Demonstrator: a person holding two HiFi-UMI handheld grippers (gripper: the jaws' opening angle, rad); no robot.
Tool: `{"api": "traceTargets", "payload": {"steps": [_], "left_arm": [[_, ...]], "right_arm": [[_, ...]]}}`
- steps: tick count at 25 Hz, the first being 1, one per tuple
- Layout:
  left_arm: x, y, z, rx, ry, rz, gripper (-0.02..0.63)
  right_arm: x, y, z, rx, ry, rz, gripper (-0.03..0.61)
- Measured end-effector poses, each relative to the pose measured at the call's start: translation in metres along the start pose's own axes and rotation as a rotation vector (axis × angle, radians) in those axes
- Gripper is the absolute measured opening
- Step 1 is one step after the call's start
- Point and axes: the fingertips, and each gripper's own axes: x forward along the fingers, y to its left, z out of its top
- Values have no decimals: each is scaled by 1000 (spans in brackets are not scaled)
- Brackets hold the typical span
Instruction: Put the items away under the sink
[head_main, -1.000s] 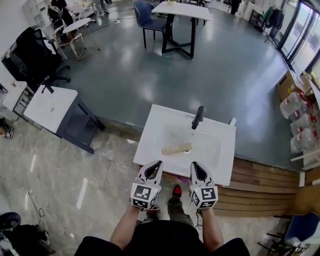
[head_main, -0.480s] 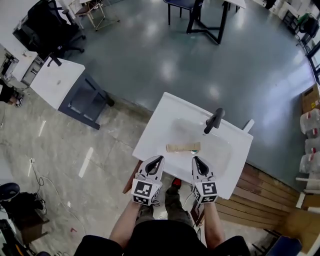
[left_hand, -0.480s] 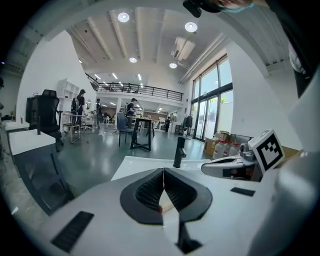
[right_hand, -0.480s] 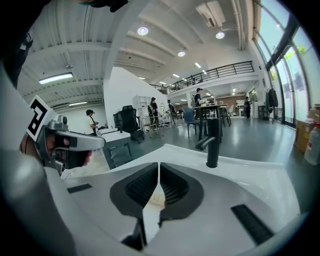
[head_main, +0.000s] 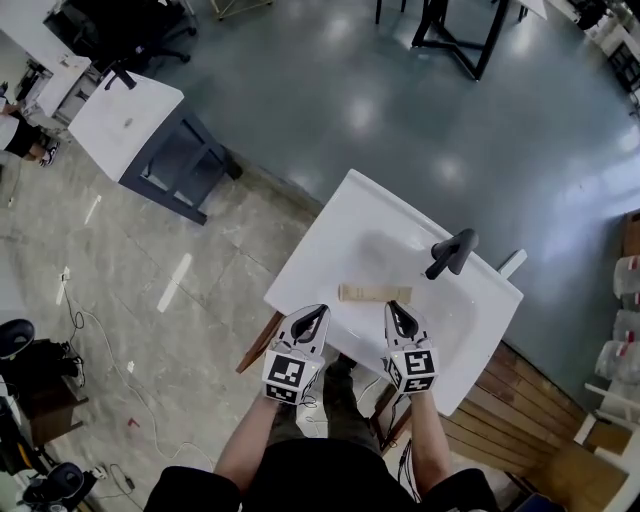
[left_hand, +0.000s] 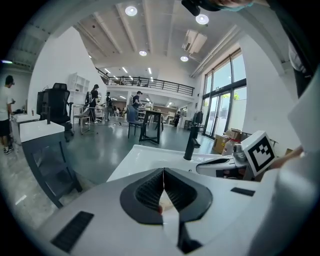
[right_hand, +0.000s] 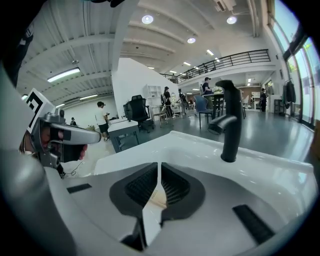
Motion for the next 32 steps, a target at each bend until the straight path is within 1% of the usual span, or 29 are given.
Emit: {"api": "traceTargets", "payload": {"steps": [3, 7, 9, 16, 19, 22, 27, 32], "left_arm": [[0, 6, -3, -2, 10, 11, 9], [0, 9, -4, -3, 17, 17, 9], [2, 7, -5, -10, 18, 12, 9], [3, 9, -10, -21, 27, 4, 9], [0, 16, -11, -27, 32, 16, 9], [-2, 26, -14, -30, 34, 39, 9], [-4, 28, -18, -30, 45, 41, 9], [-4, 28, -22, -54, 43, 42, 9]], "right_arm": [[14, -1, -8, -28, 41, 37, 38], [34, 1, -19, -100, 117, 97, 45], [43, 4, -28, -143, 157, 140, 99], [66, 17, -65, -258, 319, 245, 162], [71, 18, -79, -356, 405, 257, 195], [75, 19, -91, -436, 465, 272, 214], [81, 18, -107, -508, 508, 306, 230], [88, 14, -122, -623, 552, 324, 236]]}}
